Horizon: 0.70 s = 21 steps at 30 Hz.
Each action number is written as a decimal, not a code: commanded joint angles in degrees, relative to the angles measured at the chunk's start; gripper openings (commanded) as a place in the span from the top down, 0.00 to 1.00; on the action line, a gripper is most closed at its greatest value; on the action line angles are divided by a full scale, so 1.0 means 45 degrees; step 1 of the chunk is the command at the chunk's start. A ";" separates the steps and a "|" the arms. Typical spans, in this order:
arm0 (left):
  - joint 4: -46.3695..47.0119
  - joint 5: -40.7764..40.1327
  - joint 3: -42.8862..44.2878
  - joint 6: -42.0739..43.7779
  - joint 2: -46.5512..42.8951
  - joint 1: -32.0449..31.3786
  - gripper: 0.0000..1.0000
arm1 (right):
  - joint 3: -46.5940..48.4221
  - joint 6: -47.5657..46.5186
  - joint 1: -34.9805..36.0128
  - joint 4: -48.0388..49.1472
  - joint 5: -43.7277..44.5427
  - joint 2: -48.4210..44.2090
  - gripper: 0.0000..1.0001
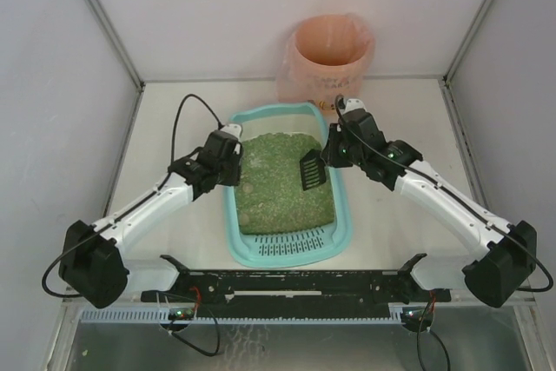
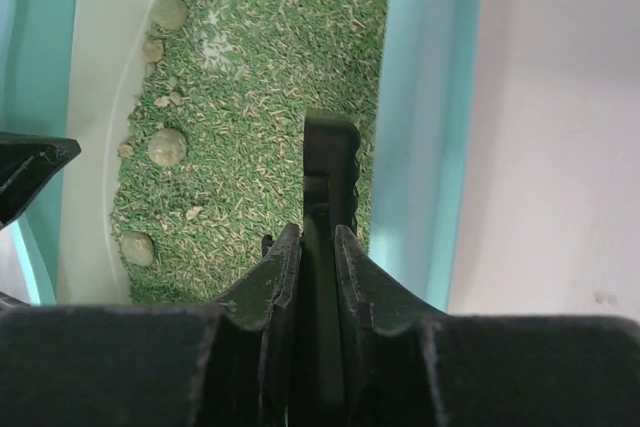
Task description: Clean the litter box
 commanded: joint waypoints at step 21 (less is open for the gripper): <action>0.1253 0.2279 0.0979 0.1185 0.0616 -0.2364 0.59 | -0.5284 0.2672 -0.2982 0.0890 -0.0565 -0.4127 1.00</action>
